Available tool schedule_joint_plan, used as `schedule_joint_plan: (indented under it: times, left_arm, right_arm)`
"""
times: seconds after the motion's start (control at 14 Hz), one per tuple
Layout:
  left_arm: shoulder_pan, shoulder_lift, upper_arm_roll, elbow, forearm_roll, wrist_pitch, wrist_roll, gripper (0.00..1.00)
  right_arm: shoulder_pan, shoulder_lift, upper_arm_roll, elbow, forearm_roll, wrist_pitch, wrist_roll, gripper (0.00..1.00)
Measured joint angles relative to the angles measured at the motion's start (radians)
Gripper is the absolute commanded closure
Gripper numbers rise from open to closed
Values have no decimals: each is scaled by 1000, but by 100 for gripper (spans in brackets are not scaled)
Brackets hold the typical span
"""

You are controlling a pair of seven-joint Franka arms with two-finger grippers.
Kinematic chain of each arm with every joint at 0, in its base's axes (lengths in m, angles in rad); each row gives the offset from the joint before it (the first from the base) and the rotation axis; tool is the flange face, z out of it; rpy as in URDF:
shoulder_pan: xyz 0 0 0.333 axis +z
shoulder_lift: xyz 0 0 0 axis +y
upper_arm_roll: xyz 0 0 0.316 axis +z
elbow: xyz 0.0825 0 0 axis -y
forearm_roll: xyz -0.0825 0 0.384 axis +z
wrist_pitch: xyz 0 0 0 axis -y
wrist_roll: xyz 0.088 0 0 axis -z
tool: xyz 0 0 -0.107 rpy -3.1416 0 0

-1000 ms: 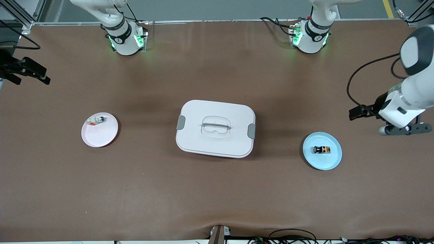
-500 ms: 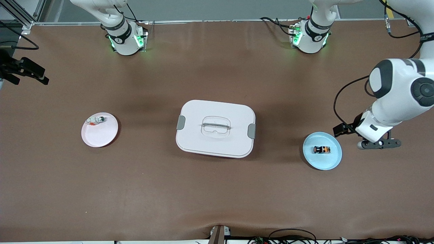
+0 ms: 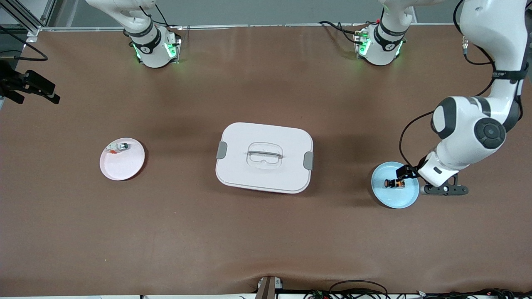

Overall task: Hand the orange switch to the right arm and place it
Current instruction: 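Lower the left gripper and close it on the black switch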

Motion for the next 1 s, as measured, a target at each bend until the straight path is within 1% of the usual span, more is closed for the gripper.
schedule_joint_plan:
  times: [0.29, 0.57, 1.0]
  left_arm:
    - [0, 54, -2, 1, 0, 26, 15, 0]
    - [0, 91, -2, 1, 0, 68, 25, 0]
    - [1, 150, -2, 1, 0, 118, 49, 0]
  right_arm:
    - [-4, 0, -2, 0, -2, 0, 0, 0]
    - [-4, 0, 4, 0, -35, 7, 0, 0]
    - [-4, 0, 10, 0, -40, 7, 1, 0]
